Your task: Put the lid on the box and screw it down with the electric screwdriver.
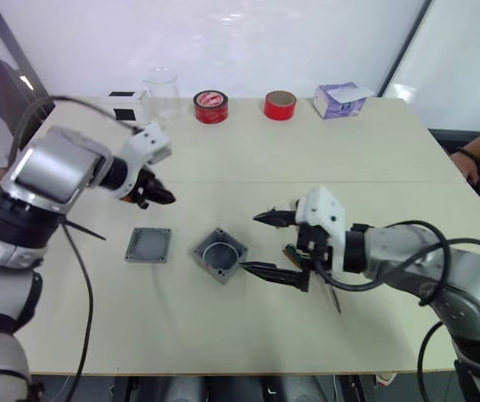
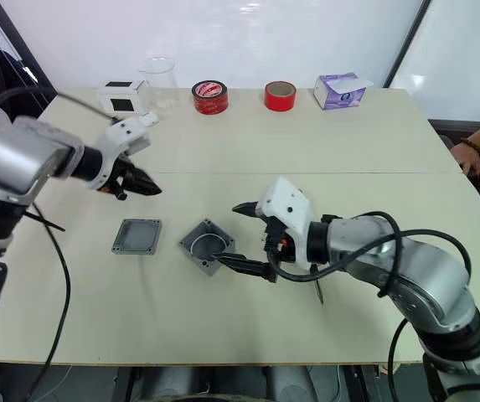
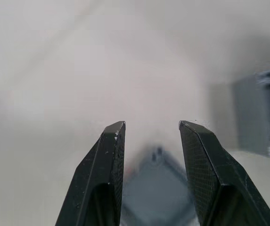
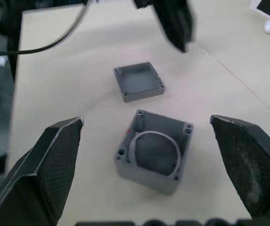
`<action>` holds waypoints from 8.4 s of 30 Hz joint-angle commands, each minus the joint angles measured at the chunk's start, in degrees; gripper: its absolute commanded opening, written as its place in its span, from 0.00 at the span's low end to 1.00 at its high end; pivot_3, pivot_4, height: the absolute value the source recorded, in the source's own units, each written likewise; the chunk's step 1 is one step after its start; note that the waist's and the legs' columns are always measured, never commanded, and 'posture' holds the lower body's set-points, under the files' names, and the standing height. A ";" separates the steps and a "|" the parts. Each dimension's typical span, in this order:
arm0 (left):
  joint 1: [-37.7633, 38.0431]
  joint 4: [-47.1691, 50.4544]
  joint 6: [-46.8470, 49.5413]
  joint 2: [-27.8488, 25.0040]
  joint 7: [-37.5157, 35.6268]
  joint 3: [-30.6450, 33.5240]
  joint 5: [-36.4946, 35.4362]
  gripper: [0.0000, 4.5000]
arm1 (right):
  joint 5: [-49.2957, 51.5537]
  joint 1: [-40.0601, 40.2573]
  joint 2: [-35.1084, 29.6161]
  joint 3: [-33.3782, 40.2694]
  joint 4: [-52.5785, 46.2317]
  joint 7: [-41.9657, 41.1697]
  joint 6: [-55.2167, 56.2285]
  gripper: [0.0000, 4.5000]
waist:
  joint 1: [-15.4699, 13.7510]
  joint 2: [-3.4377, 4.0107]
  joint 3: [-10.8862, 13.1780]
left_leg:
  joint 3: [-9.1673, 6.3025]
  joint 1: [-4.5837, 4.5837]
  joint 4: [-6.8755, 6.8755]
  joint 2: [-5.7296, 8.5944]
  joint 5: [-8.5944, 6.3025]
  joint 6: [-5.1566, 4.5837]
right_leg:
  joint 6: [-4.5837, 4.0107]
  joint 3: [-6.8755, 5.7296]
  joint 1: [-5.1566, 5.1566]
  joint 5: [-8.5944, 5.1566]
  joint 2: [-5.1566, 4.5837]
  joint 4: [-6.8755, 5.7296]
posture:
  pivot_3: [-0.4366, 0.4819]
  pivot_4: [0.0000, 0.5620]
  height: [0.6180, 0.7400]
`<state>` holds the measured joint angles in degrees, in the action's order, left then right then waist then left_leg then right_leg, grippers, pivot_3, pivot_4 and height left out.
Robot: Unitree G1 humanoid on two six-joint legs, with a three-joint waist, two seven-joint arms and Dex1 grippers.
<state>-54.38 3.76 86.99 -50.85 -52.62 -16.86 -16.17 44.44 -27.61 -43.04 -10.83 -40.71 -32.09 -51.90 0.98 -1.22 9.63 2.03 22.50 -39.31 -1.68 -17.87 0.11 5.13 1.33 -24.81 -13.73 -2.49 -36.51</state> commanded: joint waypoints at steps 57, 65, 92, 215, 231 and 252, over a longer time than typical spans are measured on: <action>10.71 -6.59 -46.22 23.20 23.41 27.52 -13.22 0.02 | 6.67 -14.49 20.39 19.41 24.39 8.85 -10.86 1.00 | -1.60 -0.03 0.00 | -0.01 -0.42 0.01 0.18 0.41 0.73 | -0.35 -0.05 0.25 0.06 -0.37 -0.46 | 0.48 0.27 1.00; 7.45 -10.81 -60.56 35.66 23.85 24.26 -9.38 0.02 | 0.37 -23.67 19.22 18.69 38.84 9.95 -10.13 1.00 | -1.35 -0.02 0.00 | 0.16 -0.07 0.03 0.31 0.40 0.71 | -0.22 -0.11 0.05 0.14 -0.40 -0.28 | 0.48 0.27 1.00; 3.82 -15.96 -64.18 38.75 21.91 23.19 -8.87 0.02 | 2.34 -22.37 24.85 22.83 34.91 16.03 -13.96 1.00 | -0.16 -0.01 0.00 | -0.04 0.01 0.14 0.15 0.40 0.70 | -0.21 -0.10 -0.12 0.13 -0.23 -0.29 | 0.48 0.27 1.00; 28.03 1.05 -61.06 13.75 -3.74 -2.19 9.65 0.00 | -89.17 26.29 12.71 -10.15 8.01 -0.96 60.54 0.69 | -0.35 -0.14 -0.98 | -0.02 -2.06 0.29 0.04 0.25 0.47 | -0.47 -0.10 2.05 -0.23 -0.16 0.29 | 0.48 0.27 1.00; 22.99 3.87 -55.72 15.11 -5.57 8.50 -1.64 0.00 | -70.40 30.39 15.73 -4.31 5.82 -7.85 50.50 0.09 | -0.33 -0.15 -0.62 | -0.04 -1.09 0.28 -0.01 0.25 0.47 | -0.50 -0.12 1.15 -0.20 -0.09 0.29 | 0.48 0.27 1.00; 25.62 1.70 -47.75 3.03 -14.28 11.83 -7.54 0.00 | -41.91 23.68 20.31 -3.00 -0.92 -11.55 9.64 0.04 | -0.41 -0.07 -0.06 | -0.06 -0.74 0.32 -0.07 0.25 0.47 | -0.51 -0.15 0.76 -0.20 -0.12 0.29 | 0.48 0.27 1.00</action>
<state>-28.64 4.13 39.59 -47.21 -65.75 -5.04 -23.19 1.28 -3.27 -22.44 -13.37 -40.30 -44.23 -41.48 0.57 -1.29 9.57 1.97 21.91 -39.00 -1.74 -17.62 0.59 4.62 1.18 -24.18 -13.92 -2.63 -36.23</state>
